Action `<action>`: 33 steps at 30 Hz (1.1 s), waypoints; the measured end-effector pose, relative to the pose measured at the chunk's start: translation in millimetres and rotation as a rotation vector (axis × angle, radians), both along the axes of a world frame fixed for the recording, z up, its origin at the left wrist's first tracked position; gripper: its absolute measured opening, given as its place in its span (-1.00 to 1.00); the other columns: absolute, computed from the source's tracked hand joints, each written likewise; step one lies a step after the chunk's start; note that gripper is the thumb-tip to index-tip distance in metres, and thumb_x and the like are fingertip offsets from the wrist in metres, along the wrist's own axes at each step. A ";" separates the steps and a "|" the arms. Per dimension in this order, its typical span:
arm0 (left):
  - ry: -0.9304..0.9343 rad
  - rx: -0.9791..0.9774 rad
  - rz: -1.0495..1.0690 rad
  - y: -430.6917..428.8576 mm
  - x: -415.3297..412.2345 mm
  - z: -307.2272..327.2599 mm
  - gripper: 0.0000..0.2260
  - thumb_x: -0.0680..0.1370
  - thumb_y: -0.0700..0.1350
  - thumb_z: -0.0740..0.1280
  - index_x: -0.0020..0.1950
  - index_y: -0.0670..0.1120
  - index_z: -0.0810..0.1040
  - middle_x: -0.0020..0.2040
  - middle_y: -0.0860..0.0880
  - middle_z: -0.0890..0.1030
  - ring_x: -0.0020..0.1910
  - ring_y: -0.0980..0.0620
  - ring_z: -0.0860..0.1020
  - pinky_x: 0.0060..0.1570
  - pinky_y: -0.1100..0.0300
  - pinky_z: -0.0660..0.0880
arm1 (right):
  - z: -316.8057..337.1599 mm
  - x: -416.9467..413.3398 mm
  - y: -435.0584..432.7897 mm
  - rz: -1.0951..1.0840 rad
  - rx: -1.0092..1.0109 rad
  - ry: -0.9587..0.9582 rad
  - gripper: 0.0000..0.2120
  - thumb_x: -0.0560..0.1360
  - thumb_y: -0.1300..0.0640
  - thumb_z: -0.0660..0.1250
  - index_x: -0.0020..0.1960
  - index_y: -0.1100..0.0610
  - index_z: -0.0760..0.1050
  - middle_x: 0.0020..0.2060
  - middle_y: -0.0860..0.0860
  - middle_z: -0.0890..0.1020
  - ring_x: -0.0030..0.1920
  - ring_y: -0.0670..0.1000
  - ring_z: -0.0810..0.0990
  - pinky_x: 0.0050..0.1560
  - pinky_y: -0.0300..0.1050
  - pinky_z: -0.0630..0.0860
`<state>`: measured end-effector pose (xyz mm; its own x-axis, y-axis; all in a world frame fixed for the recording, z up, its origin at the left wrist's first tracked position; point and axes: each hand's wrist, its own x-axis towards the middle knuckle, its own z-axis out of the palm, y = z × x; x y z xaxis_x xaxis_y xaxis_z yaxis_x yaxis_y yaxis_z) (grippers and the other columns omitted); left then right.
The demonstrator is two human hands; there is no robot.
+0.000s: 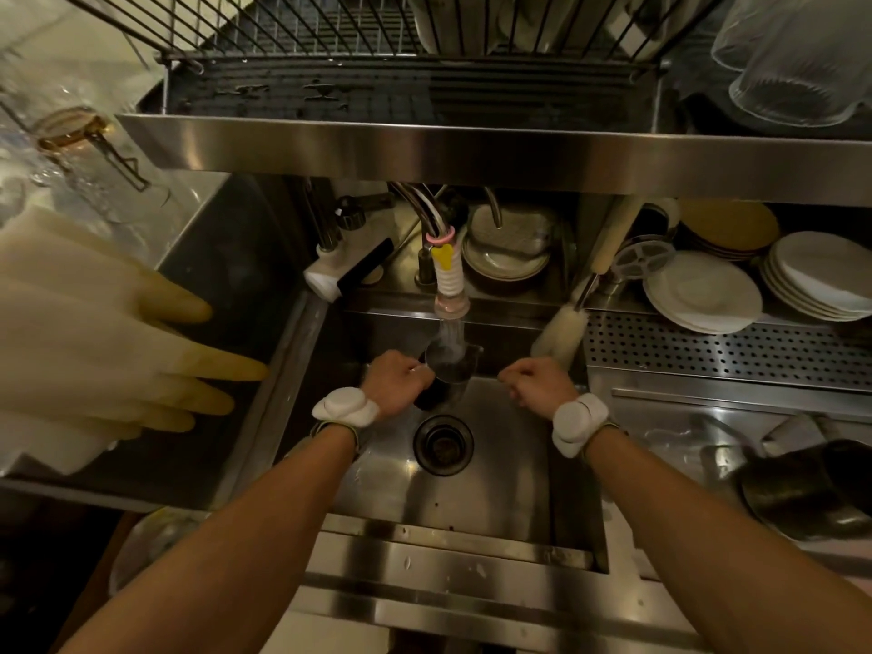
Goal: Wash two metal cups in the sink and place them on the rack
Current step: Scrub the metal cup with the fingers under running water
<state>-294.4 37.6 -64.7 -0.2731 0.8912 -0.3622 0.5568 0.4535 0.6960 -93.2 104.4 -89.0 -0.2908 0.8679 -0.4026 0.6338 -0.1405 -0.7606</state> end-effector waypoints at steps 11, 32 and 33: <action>-0.013 0.019 0.068 7.6 9.8 -2.4 -0.73 0.50 -0.13 0.31 -0.40 -0.18 0.52 -0.39 -0.13 0.45 -0.35 0.01 0.42 -0.31 0.19 0.32 | 2.8 1.7 -3.2 0.024 0.051 -0.029 -0.82 0.57 0.13 0.25 -0.11 0.16 0.60 -0.31 -0.02 0.55 -0.28 -0.08 0.49 -0.19 -0.19 0.40; 0.577 -0.157 -0.358 4.3 6.2 45.5 -0.63 0.58 0.08 0.16 -0.10 -0.18 0.59 -0.02 -0.21 0.62 -0.06 -0.19 0.59 -0.17 0.13 0.41 | 28.5 -24.6 -13.3 0.090 0.037 -0.019 -0.84 0.52 0.18 0.28 -0.03 0.14 0.64 -0.34 -0.07 0.55 -0.14 0.00 0.54 -0.08 -0.16 0.43; 0.635 -0.131 -0.372 3.1 8.0 46.4 -0.64 0.58 0.07 0.17 -0.07 -0.18 0.60 -0.01 -0.21 0.63 -0.05 -0.20 0.59 -0.17 0.12 0.42 | 31.0 -25.3 -13.9 0.091 0.036 -0.017 -0.84 0.52 0.18 0.29 -0.02 0.14 0.65 -0.33 -0.07 0.55 -0.13 0.00 0.54 -0.09 -0.17 0.42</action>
<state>-286.4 40.7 -18.4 -0.1537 0.9260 -0.3448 0.9664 0.2136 0.1431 -118.4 90.5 -58.0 -0.3625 0.8521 -0.3775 0.6557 -0.0547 -0.7530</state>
